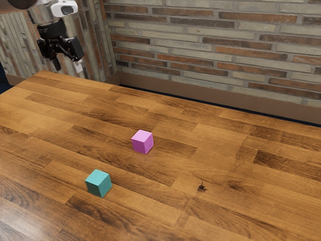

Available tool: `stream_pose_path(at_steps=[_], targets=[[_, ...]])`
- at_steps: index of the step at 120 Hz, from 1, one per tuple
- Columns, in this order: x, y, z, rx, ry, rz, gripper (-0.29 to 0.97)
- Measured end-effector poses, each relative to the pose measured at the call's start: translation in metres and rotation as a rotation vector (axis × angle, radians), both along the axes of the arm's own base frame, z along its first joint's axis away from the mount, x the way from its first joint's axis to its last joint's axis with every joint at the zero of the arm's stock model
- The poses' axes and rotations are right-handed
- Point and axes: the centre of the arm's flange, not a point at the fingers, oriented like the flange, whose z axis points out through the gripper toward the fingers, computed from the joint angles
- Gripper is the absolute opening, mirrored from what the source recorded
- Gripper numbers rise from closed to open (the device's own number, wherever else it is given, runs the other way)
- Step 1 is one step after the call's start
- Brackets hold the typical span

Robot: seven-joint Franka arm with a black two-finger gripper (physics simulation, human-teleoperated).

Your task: Pick up the blue block with one arm, and put the blue block on the pink block with one arm

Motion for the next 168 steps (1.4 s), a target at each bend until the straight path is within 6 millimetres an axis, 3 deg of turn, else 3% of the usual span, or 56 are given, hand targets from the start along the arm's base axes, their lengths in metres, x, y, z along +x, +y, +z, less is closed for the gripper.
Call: stream_pose_path(at_steps=[13,25,39,53,78,109,126,154,168], targets=[[-0.003,0.02,-0.007,-0.001,0.006,0.03,0.65],[-0.002,0.021,-0.019,-0.005,0.013,0.029,0.65],[0.0,0.009,-0.093,-0.03,0.086,0.013,0.65],[0.001,-0.006,-0.143,-0.033,0.1,-0.005,0.65],[-0.002,-0.026,-0.203,-0.026,0.097,-0.023,0.65],[-0.021,-0.033,-0.273,-0.017,0.12,-0.012,0.64],[-0.029,-0.037,-0.294,-0.009,0.116,-0.014,0.63],[-0.024,-0.06,-0.311,0.01,0.098,-0.055,0.62],[-0.039,-0.062,-0.318,0.003,0.111,-0.055,0.61]])
